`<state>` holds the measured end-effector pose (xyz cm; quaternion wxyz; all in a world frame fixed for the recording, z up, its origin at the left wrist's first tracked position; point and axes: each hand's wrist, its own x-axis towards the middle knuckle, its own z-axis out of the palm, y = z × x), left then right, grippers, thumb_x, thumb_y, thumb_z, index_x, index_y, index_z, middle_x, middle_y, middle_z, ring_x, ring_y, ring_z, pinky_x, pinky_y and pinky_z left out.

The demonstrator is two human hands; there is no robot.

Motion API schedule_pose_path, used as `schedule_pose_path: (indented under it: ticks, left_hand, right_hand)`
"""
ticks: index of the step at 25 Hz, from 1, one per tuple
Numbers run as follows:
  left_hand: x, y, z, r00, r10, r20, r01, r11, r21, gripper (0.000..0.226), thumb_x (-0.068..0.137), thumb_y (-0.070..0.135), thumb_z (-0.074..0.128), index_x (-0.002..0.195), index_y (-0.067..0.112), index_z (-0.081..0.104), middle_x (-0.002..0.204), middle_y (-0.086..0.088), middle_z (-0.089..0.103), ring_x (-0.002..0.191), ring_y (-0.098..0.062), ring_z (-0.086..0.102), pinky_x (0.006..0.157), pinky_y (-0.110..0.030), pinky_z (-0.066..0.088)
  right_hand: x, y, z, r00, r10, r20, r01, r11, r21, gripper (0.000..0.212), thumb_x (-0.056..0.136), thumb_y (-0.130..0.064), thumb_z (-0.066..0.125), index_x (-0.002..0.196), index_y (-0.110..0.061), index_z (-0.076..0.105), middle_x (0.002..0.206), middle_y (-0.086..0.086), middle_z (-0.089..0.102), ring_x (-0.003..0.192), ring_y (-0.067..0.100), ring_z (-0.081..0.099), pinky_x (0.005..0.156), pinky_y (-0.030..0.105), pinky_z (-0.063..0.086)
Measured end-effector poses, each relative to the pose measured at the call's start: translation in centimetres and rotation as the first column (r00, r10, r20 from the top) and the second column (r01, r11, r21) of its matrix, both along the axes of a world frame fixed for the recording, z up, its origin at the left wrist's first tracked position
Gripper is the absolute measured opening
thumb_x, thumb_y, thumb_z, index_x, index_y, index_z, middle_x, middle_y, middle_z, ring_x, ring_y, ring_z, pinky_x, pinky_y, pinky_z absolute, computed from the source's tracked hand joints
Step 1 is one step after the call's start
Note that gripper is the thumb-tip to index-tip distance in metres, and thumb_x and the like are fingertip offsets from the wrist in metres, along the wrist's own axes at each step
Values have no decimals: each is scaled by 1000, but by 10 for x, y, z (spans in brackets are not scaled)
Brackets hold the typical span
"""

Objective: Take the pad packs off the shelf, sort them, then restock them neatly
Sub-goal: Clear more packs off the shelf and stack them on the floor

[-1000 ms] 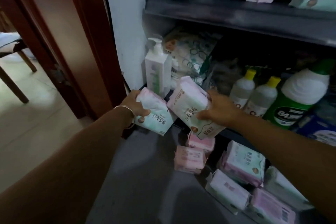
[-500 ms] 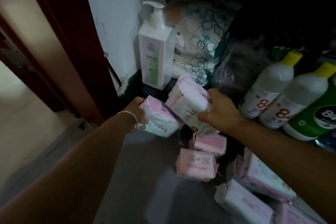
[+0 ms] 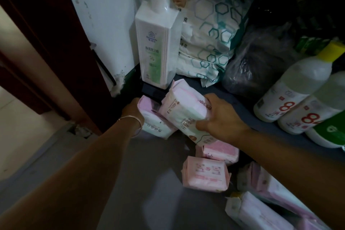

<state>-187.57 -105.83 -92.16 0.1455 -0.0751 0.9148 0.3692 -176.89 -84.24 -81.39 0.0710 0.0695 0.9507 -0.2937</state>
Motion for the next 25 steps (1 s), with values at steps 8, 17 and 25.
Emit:
schedule_pose_path:
  ticks: [8, 17, 25]
  left_hand:
    - [14, -5, 23, 994, -103, -43, 93, 976, -196, 71, 83, -10, 51, 145, 17, 30, 143, -18, 41, 131, -35, 40, 109, -37, 35]
    - [37, -27, 35, 986, -147, -82, 137, 983, -121, 49, 90, 6, 51, 138, 14, 42, 132, -15, 53, 119, -32, 52, 102, -37, 42]
    - [54, -43, 33, 939, -294, -176, 265, 949, -170, 63, 86, -5, 51, 142, 18, 35, 141, -11, 44, 128, -27, 44, 109, -33, 34]
  right_hand:
    - [1, -13, -12, 995, 89, 33, -91, 994, 55, 57, 68, -31, 79, 113, -17, 48, 107, 2, 55, 99, 21, 53, 82, 38, 51]
    - [-4, -63, -45, 971, 220, 92, -232, 963, 138, 72, 71, -39, 77, 131, -18, 42, 123, 6, 50, 114, 24, 46, 97, 35, 42]
    - [-13, -112, -85, 957, 279, 75, -286, 877, 387, 77, 81, -27, 66, 145, -16, 25, 143, 8, 33, 130, 27, 29, 105, 38, 24]
